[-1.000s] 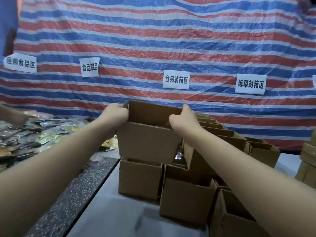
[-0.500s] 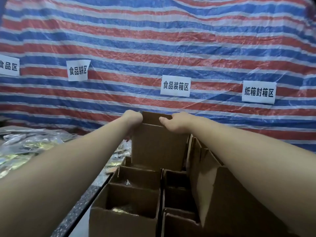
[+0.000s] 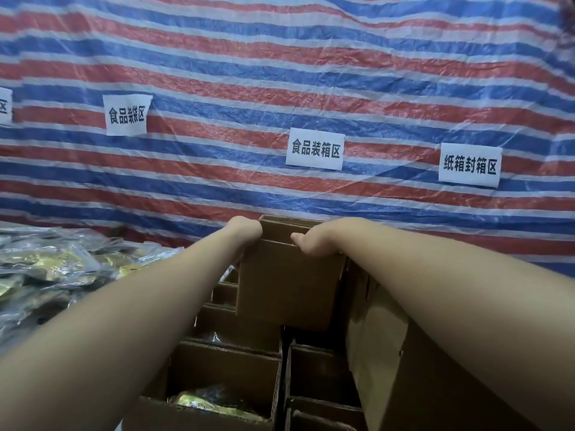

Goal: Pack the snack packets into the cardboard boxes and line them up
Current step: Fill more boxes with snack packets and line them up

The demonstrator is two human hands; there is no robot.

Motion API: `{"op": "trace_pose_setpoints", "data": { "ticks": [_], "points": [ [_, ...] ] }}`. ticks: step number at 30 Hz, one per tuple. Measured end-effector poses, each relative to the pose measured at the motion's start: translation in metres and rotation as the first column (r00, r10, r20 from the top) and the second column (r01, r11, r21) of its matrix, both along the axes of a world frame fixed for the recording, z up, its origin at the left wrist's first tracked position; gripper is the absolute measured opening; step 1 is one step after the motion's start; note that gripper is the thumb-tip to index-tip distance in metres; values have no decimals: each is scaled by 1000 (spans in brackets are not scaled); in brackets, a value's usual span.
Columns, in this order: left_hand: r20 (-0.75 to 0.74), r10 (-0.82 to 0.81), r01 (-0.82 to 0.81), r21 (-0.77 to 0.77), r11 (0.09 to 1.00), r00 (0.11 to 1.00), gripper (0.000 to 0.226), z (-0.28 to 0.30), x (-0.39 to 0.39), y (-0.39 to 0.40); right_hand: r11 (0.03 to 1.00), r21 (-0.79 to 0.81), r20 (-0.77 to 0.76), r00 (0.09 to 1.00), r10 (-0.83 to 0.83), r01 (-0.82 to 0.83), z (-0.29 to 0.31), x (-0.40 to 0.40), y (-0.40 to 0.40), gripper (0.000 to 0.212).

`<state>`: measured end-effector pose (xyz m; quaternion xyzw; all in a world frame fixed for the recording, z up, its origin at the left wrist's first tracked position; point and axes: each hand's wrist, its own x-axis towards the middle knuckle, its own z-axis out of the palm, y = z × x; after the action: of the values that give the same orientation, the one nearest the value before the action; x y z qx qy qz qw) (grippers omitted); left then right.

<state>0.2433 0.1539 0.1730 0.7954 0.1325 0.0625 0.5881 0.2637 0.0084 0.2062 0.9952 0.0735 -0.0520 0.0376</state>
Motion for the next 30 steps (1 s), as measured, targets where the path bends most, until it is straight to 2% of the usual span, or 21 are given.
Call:
{"op": "trace_pose_setpoints", "data": {
  "ticks": [3, 8, 12, 15, 17, 20, 22, 25, 30],
  "points": [
    [-29, -13, 13, -17, 1000, 999, 39, 0, 1, -2, 1000, 26, 1, 1000, 3, -3, -7, 3, -6, 57],
    [-84, -62, 53, -104, 993, 995, 65, 1, -1, -2, 990, 124, 17, 998, -67, 64, -9, -5, -11, 80],
    [-48, 20, -21, -28, 999, 999, 74, 0, -9, 2, 990, 140, 88, 996, -17, 5, 1, -22, -17, 83],
    [49, 70, -71, 6, 997, 996, 67, 7, -22, 5, 988, 143, 190, 981, 29, -57, 15, -37, -31, 76],
    [157, 115, -131, 98, 986, 981, 58, 13, -33, 4, 985, 149, 220, 974, 54, -88, 24, -51, -42, 69],
    [365, 106, -203, 238, 950, 925, 32, 22, -58, -7, 974, 191, 252, 965, 71, -122, 36, -80, -62, 60],
    [463, 35, -196, 305, 932, 886, 18, 26, -82, -23, 959, 234, 293, 952, 90, -162, 42, -107, -78, 53],
    [515, -115, -130, 415, 900, 850, 14, 31, -125, -51, 928, 319, 373, 925, 66, -194, 47, -149, -108, 39],
    [546, -313, -19, 518, 855, 777, 17, 33, -194, -111, 854, 496, 520, 842, -144, -160, 35, -214, -181, 21]
  ]
}}
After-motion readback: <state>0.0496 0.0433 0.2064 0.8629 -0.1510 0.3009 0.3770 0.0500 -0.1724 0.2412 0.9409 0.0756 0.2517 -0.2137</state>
